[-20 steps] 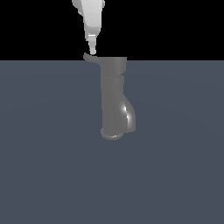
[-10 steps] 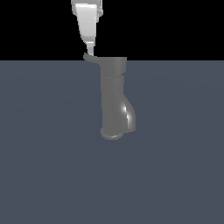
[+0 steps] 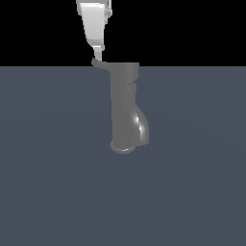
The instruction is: Turn on the faucet by rotating a designated handle.
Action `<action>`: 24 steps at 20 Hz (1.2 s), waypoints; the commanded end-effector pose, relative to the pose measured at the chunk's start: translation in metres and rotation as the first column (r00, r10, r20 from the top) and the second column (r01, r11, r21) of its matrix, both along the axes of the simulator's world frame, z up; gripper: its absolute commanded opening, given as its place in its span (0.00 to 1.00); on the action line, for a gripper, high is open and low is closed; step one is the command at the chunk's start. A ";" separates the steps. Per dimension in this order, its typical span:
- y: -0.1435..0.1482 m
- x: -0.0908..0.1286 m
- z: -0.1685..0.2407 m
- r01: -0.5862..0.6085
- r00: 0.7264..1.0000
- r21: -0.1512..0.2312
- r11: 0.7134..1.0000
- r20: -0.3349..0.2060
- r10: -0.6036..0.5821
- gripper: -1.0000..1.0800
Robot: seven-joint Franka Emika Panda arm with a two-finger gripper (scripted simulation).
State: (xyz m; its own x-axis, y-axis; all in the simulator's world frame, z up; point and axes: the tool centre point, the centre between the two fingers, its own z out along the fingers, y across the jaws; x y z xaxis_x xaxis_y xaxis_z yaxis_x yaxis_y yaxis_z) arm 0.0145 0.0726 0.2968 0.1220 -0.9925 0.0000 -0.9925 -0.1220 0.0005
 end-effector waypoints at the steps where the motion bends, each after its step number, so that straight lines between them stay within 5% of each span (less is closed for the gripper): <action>1: 0.001 -0.007 0.000 0.000 1.000 0.000 1.000 0.000 0.000 0.00; 24: -0.002 -0.064 0.000 -0.003 1.000 0.002 1.000 0.005 0.003 0.00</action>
State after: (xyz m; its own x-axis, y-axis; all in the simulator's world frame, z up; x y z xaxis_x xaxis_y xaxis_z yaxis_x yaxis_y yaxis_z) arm -0.0439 0.0805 0.2968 0.1372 -0.9905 -0.0043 -0.9905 -0.1372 -0.0104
